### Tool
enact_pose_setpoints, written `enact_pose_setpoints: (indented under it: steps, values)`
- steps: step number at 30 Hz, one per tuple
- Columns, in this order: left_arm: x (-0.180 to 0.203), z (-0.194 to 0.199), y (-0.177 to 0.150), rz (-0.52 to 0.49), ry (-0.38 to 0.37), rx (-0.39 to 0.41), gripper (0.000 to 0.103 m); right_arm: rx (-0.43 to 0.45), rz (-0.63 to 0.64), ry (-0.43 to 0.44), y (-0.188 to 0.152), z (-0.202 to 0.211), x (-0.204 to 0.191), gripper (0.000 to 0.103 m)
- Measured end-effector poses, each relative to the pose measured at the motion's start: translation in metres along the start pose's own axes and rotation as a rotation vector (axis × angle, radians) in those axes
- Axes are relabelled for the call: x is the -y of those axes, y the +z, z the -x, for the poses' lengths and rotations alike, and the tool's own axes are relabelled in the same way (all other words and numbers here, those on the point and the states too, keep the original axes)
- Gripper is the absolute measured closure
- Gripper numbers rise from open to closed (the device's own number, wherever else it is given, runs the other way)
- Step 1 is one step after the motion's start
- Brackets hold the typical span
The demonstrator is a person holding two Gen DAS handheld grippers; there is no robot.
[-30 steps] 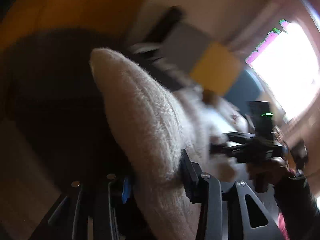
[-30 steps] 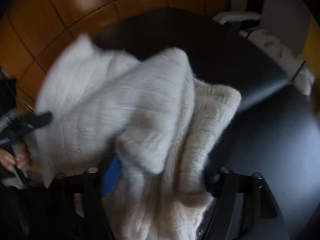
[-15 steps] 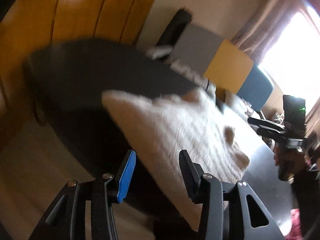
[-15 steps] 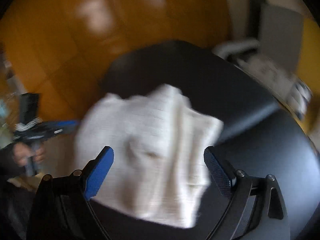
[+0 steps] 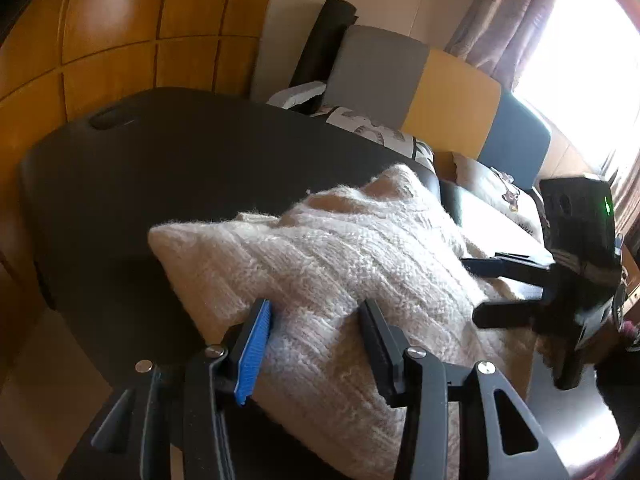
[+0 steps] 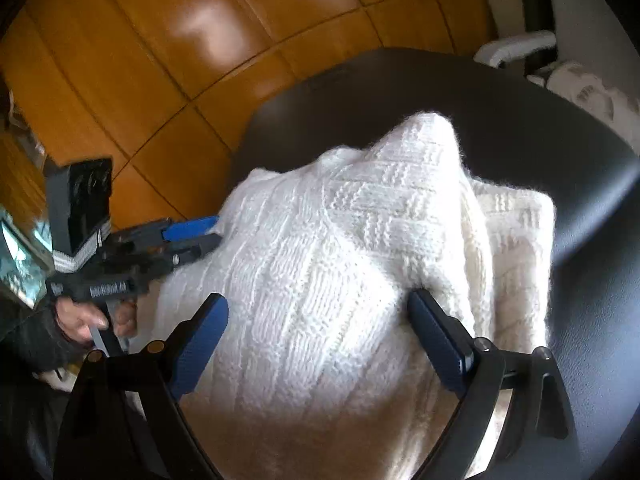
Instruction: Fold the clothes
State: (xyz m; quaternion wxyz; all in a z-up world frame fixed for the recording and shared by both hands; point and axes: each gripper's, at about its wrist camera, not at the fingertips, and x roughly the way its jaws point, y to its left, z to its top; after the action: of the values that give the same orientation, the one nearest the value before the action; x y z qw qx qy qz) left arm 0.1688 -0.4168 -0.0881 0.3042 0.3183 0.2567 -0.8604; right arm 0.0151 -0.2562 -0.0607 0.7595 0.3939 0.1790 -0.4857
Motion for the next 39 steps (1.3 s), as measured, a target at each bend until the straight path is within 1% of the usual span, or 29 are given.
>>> enact_pose_setpoints:
  steps: [2, 4, 5, 6, 7, 8, 10, 11, 13, 14, 16, 17, 18, 21, 23, 25, 27, 28, 31, 32, 33, 36, 38, 39]
  values:
    - [-0.003, 0.008, 0.005, 0.022, -0.02, 0.016, 0.057, -0.015, 0.036, -0.016, 0.001, 0.002, -0.005, 0.009]
    - [-0.001, 0.021, 0.013, 0.007, -0.034, 0.08, 0.057, -0.031, 0.069, -0.024, 0.007, 0.012, -0.014, 0.009]
    - [-0.008, 0.036, 0.013, -0.006, -0.04, 0.11, 0.057, -0.039, 0.084, -0.028, 0.011, 0.019, -0.019, 0.009]
    - [-0.007, 0.041, 0.019, -0.031, -0.051, 0.13, 0.057, -0.047, 0.1, -0.031, 0.015, 0.025, -0.024, 0.009]
    - [-0.005, 0.043, 0.025, -0.059, -0.062, 0.149, 0.057, -0.048, 0.126, -0.038, 0.02, 0.031, -0.028, 0.009]
    - [0.001, 0.038, 0.031, -0.092, -0.067, 0.145, 0.057, -0.042, 0.158, -0.042, 0.024, 0.037, -0.031, 0.009]
    - [0.013, 0.021, 0.044, -0.157, -0.065, 0.122, 0.057, -0.05, 0.203, -0.033, 0.029, 0.04, -0.035, 0.009]
    - [0.015, 0.005, 0.046, -0.193, -0.065, 0.078, 0.057, -0.068, 0.22, -0.044, 0.029, 0.035, -0.033, 0.009]
    - [0.018, -0.036, 0.043, -0.233, -0.055, -0.092, 0.055, -0.106, 0.203, -0.055, 0.027, 0.021, -0.022, 0.009]
    - [0.017, -0.045, 0.042, -0.218, -0.063, -0.09, 0.054, -0.11, 0.179, -0.046, 0.021, 0.018, -0.014, 0.009]
    - [0.017, -0.041, 0.051, -0.201, -0.092, -0.084, 0.054, -0.103, 0.128, -0.02, 0.012, 0.017, 0.0, 0.009]
    - [0.017, -0.038, 0.056, -0.193, -0.107, -0.082, 0.054, -0.078, 0.095, 0.003, 0.012, 0.028, 0.002, 0.009]
    - [0.018, -0.031, 0.06, -0.205, -0.119, -0.055, 0.054, -0.051, 0.059, 0.028, 0.012, 0.04, 0.005, 0.009]
    - [0.028, -0.015, 0.066, -0.324, -0.16, -0.004, 0.054, 0.011, -0.002, 0.077, 0.004, 0.082, 0.011, 0.009]
    - [0.038, -0.017, 0.073, -0.399, -0.196, -0.002, 0.054, 0.0, -0.03, 0.135, -0.005, 0.096, 0.01, 0.009]
    - [0.045, -0.022, 0.079, -0.452, -0.204, -0.023, 0.054, -0.017, -0.054, 0.185, -0.017, 0.107, 0.009, 0.006]
    - [0.054, -0.038, 0.096, -0.471, -0.207, -0.02, 0.054, -0.03, -0.075, 0.19, -0.034, 0.114, 0.011, 0.006]
    - [0.055, -0.044, 0.106, -0.461, -0.232, -0.024, 0.054, -0.036, -0.085, 0.192, -0.042, 0.118, 0.012, 0.006]
    - [0.058, -0.059, 0.133, -0.421, -0.309, -0.043, 0.054, -0.039, -0.113, 0.218, -0.06, 0.123, 0.014, 0.006]
    - [0.059, -0.067, 0.139, -0.417, -0.347, -0.067, 0.054, -0.037, -0.129, 0.245, -0.063, 0.122, 0.015, 0.006]
    - [0.059, -0.072, 0.144, -0.422, -0.368, -0.086, 0.054, -0.037, -0.139, 0.263, -0.066, 0.12, 0.015, 0.006]
    - [0.064, -0.092, 0.159, -0.452, -0.44, -0.163, 0.054, -0.038, -0.157, 0.237, -0.07, 0.112, 0.013, 0.006]
    - [0.068, -0.108, 0.166, -0.457, -0.434, -0.202, 0.054, -0.004, -0.203, 0.237, -0.073, 0.113, 0.018, 0.006]
    - [0.069, -0.112, 0.166, -0.457, -0.452, -0.223, 0.054, 0.012, -0.223, 0.237, -0.074, 0.116, 0.02, 0.006]
